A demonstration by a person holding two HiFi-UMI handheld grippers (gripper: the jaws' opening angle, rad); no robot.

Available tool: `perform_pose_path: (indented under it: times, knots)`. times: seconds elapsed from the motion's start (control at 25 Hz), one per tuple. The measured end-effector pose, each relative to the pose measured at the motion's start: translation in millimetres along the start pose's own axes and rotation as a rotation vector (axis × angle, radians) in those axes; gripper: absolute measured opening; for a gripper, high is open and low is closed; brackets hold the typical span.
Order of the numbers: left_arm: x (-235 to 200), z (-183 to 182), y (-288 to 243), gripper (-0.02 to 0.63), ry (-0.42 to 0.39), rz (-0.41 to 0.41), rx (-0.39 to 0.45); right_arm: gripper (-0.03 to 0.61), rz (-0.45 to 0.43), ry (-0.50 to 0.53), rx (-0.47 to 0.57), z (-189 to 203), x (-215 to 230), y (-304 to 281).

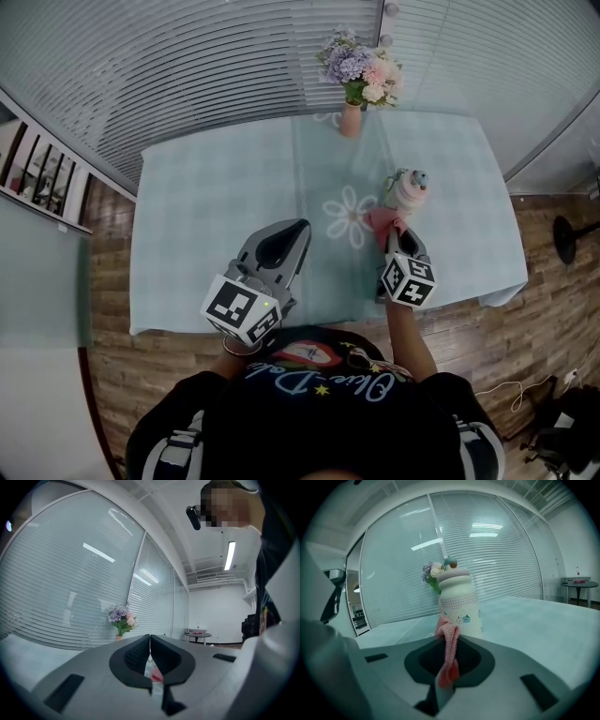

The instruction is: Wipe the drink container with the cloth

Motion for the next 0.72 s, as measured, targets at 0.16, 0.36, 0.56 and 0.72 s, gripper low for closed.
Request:
perform_pose_path:
  times: [0.16,0.36,0.56,0.72]
  knots:
    - [7.7,1.0,-5.0,0.005,0.001,0.028,-0.003,0.026,-0.114,0.143,0.093,-17.4,-22.1,19.4]
    - [16.3,3.4,-10.6,0.006,0.004,0.052,-0.01,0.028,-0.255,0.295,0.185,-46.0,-37.4,44.0]
    - [20.5,4.1,-13.8,0.005,0.007,0.063,-0.009,0.028,-0.177,0.336,0.222,-76.2,-10.8,55.2]
    - [23.5,4.3,-14.8,0.006,0.003,0.06,-0.008,0.028,-0.056,0.431,0.216,-94.2,13.8,56.7]
Point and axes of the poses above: the fingertips, and each gripper's own axes: y backward along the fingers, x to its right, z out of its underside, the point moved 2 cm from there along y, backward along the fingers, and after that the axes turned 5 degrees about -z, right-handed, at the moved point
